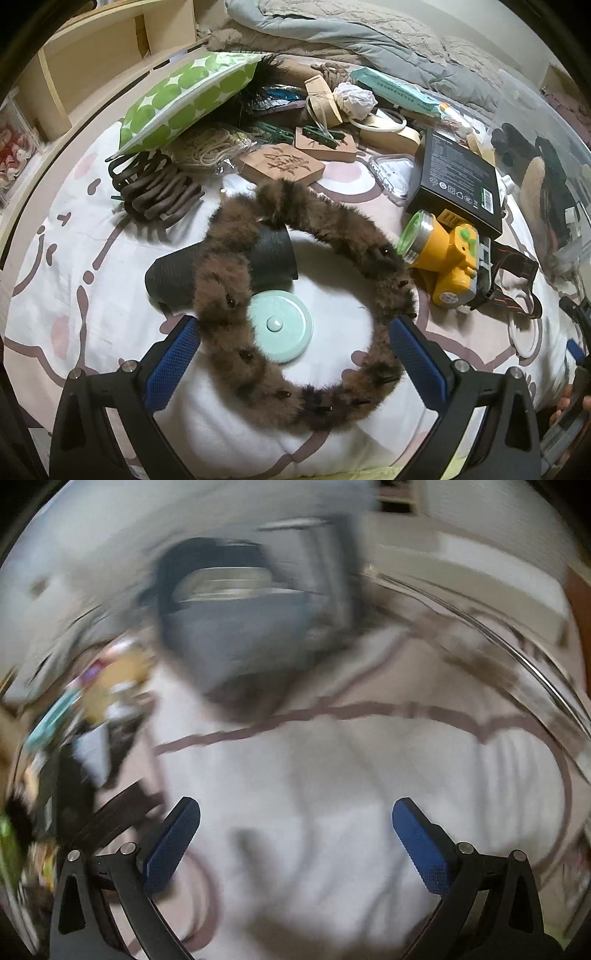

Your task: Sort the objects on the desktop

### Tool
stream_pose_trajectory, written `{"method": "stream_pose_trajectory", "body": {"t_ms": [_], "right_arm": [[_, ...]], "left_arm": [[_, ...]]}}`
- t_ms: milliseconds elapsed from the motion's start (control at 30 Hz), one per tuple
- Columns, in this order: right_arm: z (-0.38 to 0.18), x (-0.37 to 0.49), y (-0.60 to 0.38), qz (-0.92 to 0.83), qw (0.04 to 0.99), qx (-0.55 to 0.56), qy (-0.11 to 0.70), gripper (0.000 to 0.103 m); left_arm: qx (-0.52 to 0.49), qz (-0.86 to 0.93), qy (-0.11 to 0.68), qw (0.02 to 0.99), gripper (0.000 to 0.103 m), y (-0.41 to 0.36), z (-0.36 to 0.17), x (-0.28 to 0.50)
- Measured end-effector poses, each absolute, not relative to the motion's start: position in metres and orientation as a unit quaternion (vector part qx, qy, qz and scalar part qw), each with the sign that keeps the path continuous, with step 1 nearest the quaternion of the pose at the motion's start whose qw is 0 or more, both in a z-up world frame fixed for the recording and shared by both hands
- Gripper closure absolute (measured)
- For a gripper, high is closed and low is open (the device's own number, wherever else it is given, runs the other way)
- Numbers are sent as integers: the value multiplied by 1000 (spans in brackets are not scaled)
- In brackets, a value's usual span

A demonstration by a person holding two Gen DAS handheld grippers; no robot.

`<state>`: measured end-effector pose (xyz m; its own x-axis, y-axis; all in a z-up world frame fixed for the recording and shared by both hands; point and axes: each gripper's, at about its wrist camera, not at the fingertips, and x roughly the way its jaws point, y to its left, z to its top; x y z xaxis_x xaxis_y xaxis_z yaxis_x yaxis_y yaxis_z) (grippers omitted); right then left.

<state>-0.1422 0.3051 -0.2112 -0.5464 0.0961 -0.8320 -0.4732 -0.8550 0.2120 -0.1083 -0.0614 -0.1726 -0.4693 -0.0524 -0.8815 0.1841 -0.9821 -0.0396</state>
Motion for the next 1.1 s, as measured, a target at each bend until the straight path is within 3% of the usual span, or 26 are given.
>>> {"method": "stream_pose_trajectory", "body": {"t_ms": [500, 900, 1100], "right_arm": [[-185, -165, 185, 878, -83, -454, 128, 0], [-205, -179, 114, 868, -101, -485, 28, 0], [-214, -177, 143, 865, -102, -488, 64, 0]], "left_arm": [[490, -861, 91, 99, 0, -77, -167, -107], [453, -866, 149, 147, 0, -112, -158, -102], [443, -868, 172, 146, 0, -121, -154, -98]]}}
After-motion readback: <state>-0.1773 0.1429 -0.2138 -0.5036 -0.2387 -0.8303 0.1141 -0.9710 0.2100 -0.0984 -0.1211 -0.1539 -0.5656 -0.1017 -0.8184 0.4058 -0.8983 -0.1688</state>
